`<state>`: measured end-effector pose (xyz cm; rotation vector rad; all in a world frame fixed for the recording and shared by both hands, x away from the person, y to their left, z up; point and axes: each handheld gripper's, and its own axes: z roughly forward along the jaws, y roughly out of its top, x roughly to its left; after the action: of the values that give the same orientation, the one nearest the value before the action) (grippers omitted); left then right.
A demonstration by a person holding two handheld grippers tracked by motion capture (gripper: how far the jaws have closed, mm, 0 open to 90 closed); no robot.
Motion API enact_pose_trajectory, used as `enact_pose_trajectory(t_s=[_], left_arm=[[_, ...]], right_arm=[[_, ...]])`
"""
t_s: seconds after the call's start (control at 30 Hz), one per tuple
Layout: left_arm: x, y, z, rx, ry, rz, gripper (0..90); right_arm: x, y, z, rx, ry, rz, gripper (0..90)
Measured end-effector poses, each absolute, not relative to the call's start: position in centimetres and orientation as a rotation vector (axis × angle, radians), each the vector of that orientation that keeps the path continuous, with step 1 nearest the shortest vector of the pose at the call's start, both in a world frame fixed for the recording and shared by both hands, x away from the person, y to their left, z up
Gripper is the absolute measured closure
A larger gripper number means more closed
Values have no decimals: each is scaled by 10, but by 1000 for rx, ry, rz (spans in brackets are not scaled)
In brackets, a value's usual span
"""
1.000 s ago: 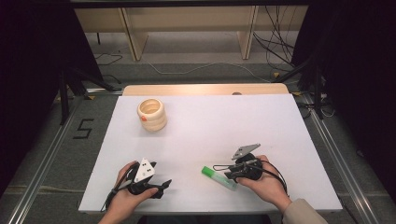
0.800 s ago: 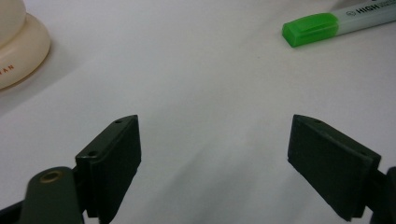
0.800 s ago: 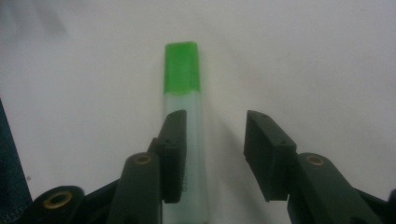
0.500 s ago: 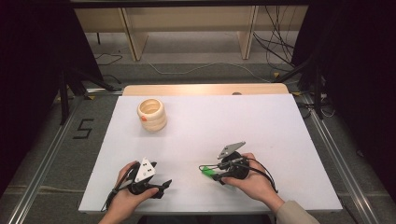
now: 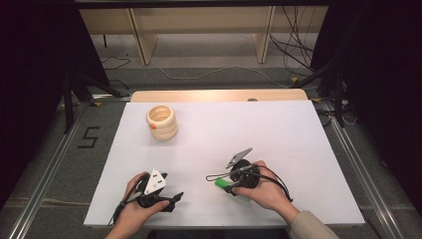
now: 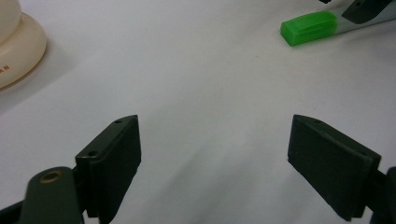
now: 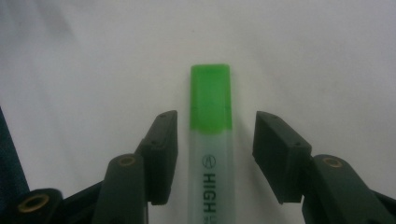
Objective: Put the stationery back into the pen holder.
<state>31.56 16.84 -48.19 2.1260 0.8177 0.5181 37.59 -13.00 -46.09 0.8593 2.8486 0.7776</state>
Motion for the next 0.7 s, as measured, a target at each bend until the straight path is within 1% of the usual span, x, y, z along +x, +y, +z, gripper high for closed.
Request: enact_pose_trajectory(t_s=[0.7], left_arm=[[316, 169, -482, 2124, 816, 519, 174]], right_arm=[[386, -102, -467, 833, 2894, 656, 543]])
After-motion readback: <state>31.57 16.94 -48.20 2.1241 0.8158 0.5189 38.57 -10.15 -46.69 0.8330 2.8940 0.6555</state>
